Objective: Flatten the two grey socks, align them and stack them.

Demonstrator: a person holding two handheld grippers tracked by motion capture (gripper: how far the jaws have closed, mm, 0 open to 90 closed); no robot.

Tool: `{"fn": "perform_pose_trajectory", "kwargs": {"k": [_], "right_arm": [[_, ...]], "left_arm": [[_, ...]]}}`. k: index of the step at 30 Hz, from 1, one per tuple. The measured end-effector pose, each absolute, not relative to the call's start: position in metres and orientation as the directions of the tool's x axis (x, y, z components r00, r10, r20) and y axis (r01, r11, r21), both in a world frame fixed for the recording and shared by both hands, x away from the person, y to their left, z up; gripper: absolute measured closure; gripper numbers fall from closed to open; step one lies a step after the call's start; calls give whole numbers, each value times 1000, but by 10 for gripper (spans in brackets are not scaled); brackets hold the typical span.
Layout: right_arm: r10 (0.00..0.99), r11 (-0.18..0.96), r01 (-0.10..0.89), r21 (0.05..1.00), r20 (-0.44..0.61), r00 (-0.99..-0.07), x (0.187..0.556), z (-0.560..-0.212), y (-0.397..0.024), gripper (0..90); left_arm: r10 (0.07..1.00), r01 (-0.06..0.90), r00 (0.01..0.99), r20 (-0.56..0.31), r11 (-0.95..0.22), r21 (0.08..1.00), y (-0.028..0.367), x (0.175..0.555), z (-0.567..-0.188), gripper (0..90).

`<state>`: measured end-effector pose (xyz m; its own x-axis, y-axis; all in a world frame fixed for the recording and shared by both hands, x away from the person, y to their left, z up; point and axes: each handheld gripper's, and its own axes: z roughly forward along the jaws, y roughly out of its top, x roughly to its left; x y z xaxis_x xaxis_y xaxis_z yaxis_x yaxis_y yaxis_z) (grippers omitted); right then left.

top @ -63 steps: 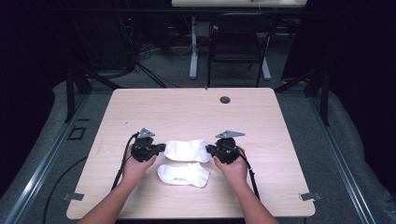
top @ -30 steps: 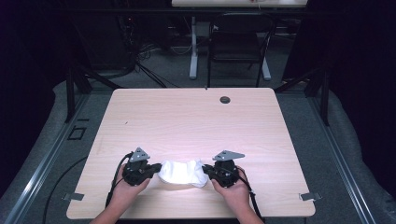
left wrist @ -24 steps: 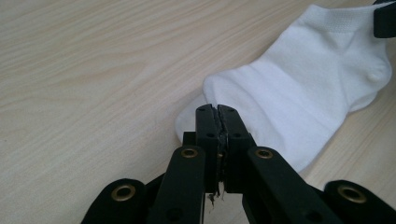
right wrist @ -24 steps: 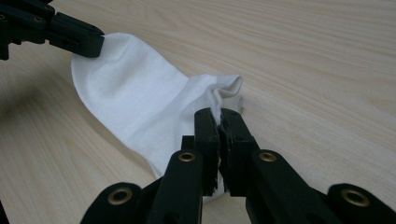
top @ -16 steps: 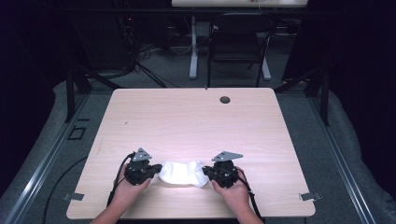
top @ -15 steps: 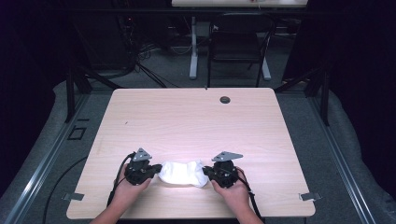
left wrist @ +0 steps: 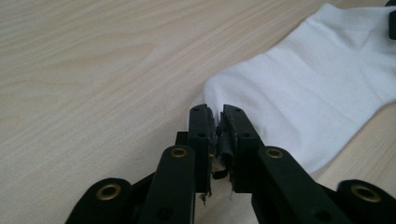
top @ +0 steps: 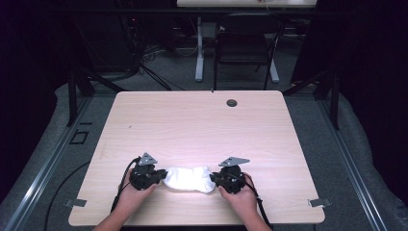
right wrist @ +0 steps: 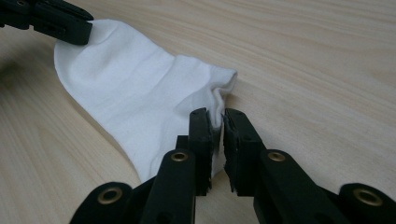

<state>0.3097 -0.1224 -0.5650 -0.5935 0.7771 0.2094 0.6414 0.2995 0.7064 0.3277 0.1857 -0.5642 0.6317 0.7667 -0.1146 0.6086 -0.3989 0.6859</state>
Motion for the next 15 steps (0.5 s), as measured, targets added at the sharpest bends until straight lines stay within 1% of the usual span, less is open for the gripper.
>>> {"fn": "perform_pose_trajectory", "kwargs": {"k": [2,5,7,9,12,15], "right_arm": [[780,293,632,717,203,-592,310,-564,-124,788],[786,275,612,741,192,-587,307,-558,-126,757],[784,266,587,765,183,-593,304,-553,-126,747],[767,266,563,782,183,-615,300,-548,-125,718],[733,301,538,787,169,-658,297,-549,-118,671],[718,341,533,775,151,-679,297,-555,-111,651]], "left_arm": [[770,609,627,-123,-385,693,186,327,-562,808],[761,578,640,-109,-383,721,188,324,-555,786],[754,564,646,-114,-371,738,189,322,-550,777],[745,555,655,-123,-365,747,188,320,-548,760],[729,545,674,-120,-380,747,184,319,-549,741],[721,550,682,-124,-394,737,180,319,-552,709]]}}
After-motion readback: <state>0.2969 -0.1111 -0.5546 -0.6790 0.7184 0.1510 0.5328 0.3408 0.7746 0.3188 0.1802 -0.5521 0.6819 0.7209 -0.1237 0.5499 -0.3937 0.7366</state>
